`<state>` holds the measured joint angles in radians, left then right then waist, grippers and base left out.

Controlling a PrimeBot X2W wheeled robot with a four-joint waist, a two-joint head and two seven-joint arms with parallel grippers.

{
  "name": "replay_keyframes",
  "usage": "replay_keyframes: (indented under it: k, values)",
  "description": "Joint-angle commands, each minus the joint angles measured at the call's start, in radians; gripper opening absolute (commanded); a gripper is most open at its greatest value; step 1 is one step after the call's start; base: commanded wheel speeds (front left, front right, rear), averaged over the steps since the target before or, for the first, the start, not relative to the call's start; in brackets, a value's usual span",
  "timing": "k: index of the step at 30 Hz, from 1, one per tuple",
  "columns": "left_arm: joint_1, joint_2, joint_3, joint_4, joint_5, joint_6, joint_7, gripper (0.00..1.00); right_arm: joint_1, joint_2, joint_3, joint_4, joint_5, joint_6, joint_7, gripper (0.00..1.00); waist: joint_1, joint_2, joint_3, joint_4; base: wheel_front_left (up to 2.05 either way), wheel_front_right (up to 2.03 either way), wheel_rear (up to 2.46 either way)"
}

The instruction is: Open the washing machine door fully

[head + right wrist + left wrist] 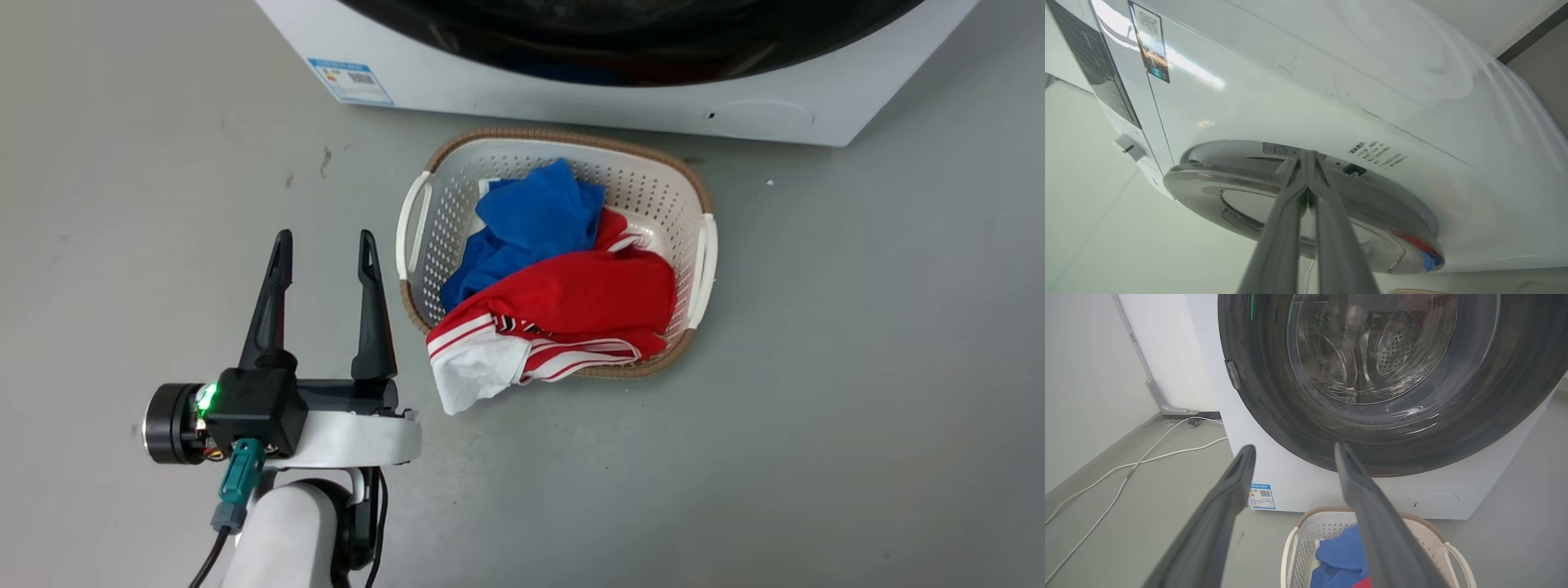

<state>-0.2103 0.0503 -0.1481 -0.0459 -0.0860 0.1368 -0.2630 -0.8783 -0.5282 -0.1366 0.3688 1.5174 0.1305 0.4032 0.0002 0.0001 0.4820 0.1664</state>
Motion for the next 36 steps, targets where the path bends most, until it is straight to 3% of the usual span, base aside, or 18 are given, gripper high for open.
replay_keyframes:
  k: [1,11,20,36]
  values:
    - [-0.017,0.000,-0.003,-0.004,-0.006,0.007,-0.003,1.00,-0.038,-0.013,0.017,0.012,-0.010,0.000,0.017,0.00,-0.0002,-0.0001,0.031,0.020,0.00,0.00,0.00]
    - [-0.051,0.000,-0.035,-0.015,-0.025,0.024,-0.003,1.00,-0.213,-0.055,0.118,0.083,-0.068,0.000,0.142,0.00,-0.0002,-0.0001,0.107,0.054,0.00,0.00,0.00]
    - [-0.072,0.000,-0.060,-0.021,-0.046,0.042,-0.003,1.00,-0.319,-0.022,0.187,0.126,-0.132,0.000,0.198,0.00,-0.0002,-0.0001,0.146,0.079,0.00,0.00,0.00]
    - [-0.058,0.000,-0.049,-0.007,-0.035,0.041,-0.003,1.00,-0.177,0.032,0.266,0.004,-0.117,0.003,0.295,0.00,-0.0002,-0.0001,0.109,0.060,0.00,0.00,0.00]
